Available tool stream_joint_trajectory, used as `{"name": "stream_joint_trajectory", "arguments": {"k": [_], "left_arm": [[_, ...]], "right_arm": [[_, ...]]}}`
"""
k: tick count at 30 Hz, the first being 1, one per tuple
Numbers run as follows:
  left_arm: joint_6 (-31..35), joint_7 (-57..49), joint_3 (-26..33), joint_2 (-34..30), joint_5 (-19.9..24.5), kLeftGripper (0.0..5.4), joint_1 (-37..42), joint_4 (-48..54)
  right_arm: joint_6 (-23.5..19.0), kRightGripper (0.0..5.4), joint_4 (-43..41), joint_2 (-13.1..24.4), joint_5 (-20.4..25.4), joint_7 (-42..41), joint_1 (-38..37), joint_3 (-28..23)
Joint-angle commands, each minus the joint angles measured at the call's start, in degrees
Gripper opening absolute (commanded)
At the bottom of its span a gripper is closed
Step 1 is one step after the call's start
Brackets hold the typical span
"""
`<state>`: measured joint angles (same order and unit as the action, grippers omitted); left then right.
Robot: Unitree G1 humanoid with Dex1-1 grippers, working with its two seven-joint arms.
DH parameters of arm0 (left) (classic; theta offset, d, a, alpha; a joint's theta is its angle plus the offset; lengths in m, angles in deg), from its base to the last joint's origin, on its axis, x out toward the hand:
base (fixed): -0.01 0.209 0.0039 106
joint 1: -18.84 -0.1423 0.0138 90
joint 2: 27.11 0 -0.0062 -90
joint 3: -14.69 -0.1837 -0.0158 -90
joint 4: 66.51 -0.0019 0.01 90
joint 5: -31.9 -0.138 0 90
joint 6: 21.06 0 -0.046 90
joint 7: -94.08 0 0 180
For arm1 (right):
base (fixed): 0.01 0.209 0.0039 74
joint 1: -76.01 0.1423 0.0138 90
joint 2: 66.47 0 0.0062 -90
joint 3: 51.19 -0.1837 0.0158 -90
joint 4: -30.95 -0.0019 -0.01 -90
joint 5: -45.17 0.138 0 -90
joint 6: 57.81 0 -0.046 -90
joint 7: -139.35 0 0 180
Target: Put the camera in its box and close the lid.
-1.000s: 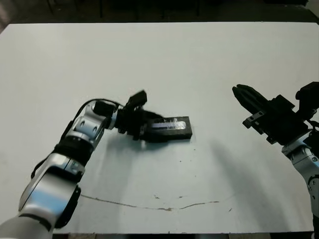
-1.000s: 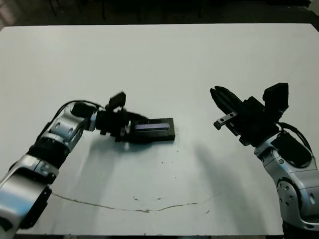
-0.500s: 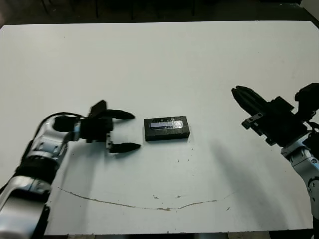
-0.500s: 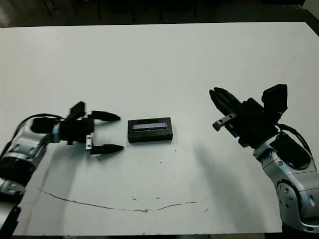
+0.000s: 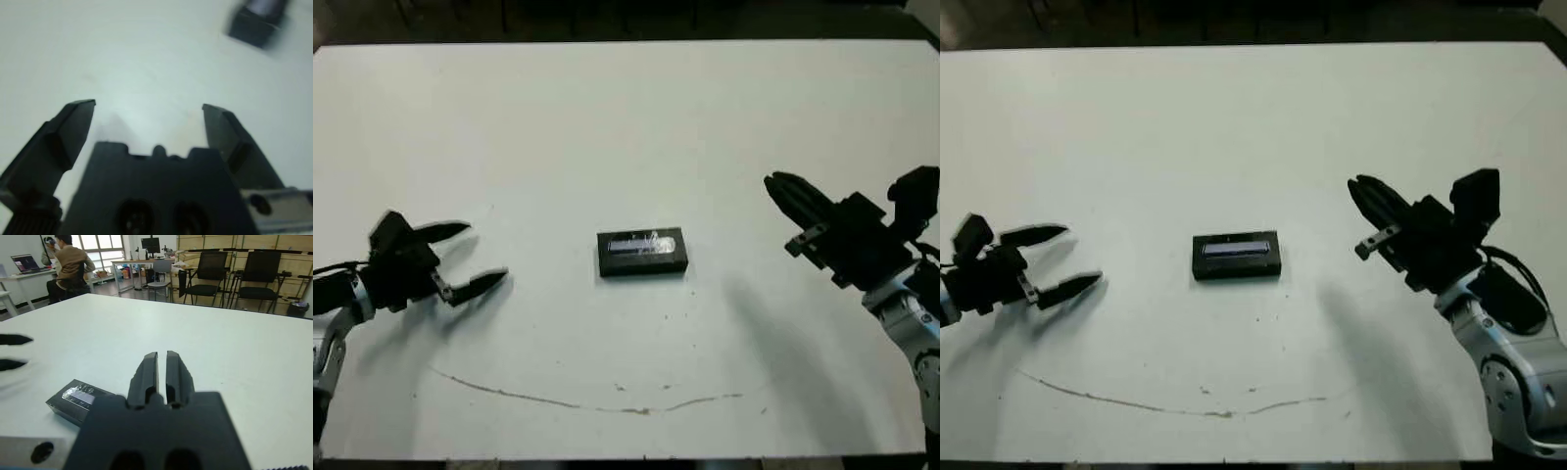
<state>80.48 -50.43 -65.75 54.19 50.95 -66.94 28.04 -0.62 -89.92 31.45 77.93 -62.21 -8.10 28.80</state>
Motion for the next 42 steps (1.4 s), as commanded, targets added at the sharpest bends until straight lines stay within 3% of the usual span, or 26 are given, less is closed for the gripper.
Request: {"name": "stream_joint_trajectory", "arguments": {"k": [1,6,13,17,23,30,42], "left_arm": [[0.02,-10.32,-2.36,8.32,-1.42,4.21,-1.38,9.63],[4.56,-20.54,-9.72,17.73,-2.59,3.26,2.88,17.48],[15.26,-24.65,-20.17,21.91,-5.13,1.91,9.32,19.25],[19.17,-28.59,-24.40,25.89,-7.98,1.16,10.17,13.86],[22.90,-32.78,-26.16,31.69,-9.74,0.01,8.77,3.46],[22.13,-32.67,-31.39,31.68,-14.10,0.01,4.78,0.25],[25.87,-31.28,-30.60,30.96,-12.00,0.01,-1.48,-1.20]], "right_arm": [[-0.60,0.00,0.65,-1.04,0.06,0.96,-0.57,0.54],[-0.24,0.00,0.47,-1.53,-0.64,1.37,-1.15,0.95],[1.62,0.00,0.75,-2.25,-1.57,1.26,-2.02,1.45],[2.04,0.00,0.62,-2.54,-1.58,1.23,-2.32,1.29],[2.04,0.00,-0.10,-2.08,-2.22,1.55,-2.99,1.05],[2.73,0.00,1.32,-2.88,-1.01,0.40,-2.58,0.91],[2.07,0.00,0.33,-2.02,-1.79,0.65,-2.72,0.96]]}}
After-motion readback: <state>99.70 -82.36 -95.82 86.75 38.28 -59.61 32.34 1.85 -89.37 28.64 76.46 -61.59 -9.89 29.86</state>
